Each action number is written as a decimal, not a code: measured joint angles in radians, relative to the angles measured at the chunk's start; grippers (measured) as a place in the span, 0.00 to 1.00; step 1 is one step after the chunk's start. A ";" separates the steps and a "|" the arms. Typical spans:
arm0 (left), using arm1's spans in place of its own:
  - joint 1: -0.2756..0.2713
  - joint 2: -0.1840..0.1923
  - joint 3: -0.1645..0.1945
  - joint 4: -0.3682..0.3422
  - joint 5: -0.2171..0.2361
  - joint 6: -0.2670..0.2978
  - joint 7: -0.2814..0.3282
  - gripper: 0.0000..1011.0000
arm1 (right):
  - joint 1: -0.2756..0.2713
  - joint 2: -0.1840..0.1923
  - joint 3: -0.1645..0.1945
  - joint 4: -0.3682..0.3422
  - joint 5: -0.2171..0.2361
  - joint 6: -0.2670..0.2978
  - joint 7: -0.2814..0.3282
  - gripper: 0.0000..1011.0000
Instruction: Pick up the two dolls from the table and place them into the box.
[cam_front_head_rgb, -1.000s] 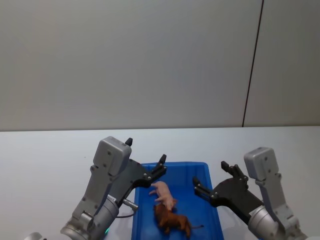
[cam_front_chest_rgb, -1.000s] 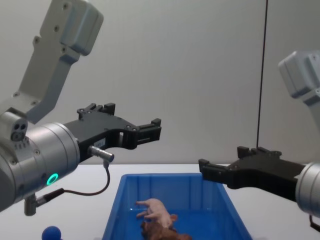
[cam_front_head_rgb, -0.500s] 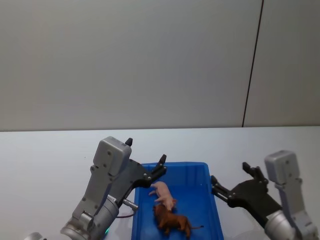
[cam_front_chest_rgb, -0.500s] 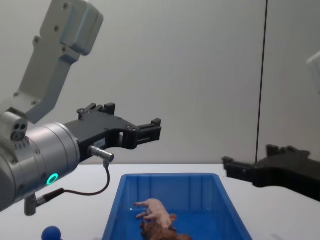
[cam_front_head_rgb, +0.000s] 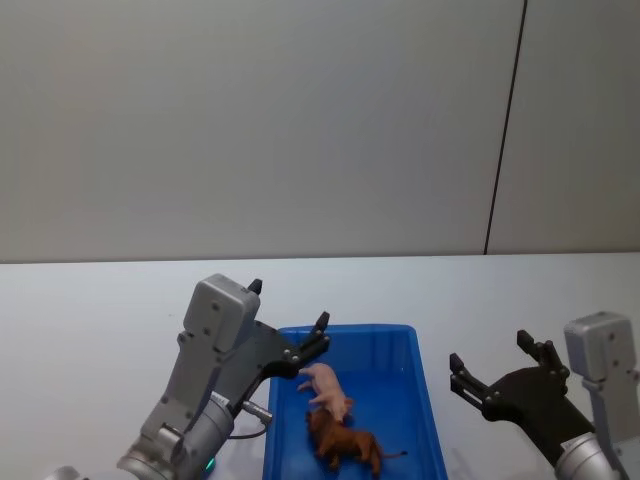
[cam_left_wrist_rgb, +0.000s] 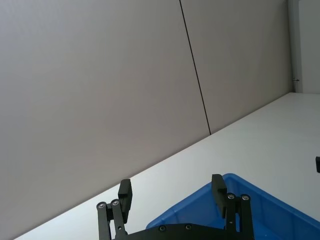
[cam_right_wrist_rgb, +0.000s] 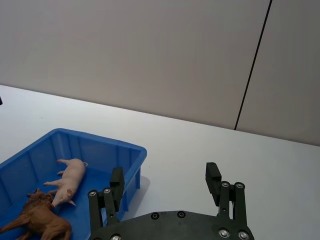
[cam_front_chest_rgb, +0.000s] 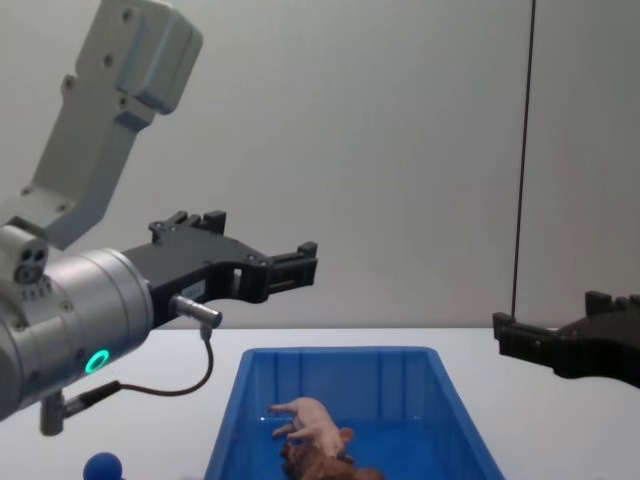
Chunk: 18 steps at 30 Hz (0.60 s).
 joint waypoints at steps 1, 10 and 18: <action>0.003 0.004 -0.003 -0.005 -0.004 0.008 0.000 0.99 | -0.003 0.002 0.001 -0.003 0.002 -0.001 -0.004 0.99; 0.034 0.045 -0.028 -0.045 -0.064 0.081 0.007 0.99 | -0.016 0.008 0.005 -0.015 0.007 -0.003 -0.017 0.99; 0.069 0.088 -0.055 -0.076 -0.137 0.151 0.024 0.99 | -0.021 0.012 0.006 -0.021 0.010 -0.004 -0.023 0.99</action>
